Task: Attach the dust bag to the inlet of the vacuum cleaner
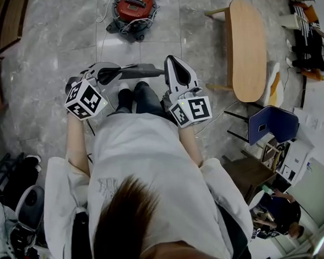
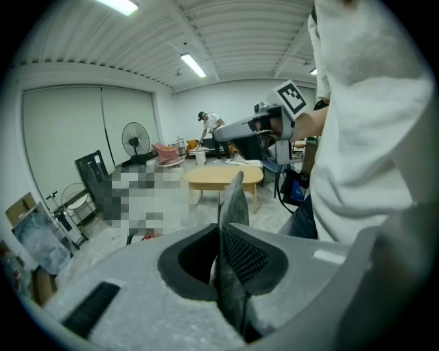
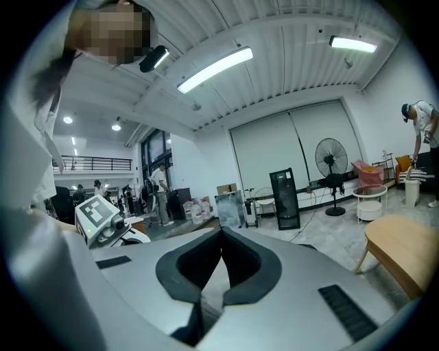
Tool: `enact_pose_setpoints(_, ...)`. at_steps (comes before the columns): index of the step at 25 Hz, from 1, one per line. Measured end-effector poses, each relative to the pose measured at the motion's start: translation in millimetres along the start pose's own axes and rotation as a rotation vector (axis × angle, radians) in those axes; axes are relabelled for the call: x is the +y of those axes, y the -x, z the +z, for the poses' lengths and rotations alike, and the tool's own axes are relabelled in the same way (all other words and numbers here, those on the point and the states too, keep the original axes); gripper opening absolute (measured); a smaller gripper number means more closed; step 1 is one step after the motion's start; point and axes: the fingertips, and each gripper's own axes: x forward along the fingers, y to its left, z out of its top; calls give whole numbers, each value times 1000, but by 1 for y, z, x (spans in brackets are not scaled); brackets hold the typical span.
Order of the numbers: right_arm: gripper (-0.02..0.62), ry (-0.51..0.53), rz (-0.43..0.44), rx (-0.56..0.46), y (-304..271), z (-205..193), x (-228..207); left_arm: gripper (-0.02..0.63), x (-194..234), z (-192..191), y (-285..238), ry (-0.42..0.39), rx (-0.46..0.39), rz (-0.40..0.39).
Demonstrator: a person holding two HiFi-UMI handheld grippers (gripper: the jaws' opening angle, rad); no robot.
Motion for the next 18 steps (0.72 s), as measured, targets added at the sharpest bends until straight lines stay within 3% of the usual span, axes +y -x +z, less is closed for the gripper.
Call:
enact_pose_setpoints(9,0,-8,39,11,-40,5,-14,38,26,-2,-8,29,13,6)
enact_pose_setpoints(18,0,-21,93,37,-108,18,-71,38,98,7,-44,66,47,46)
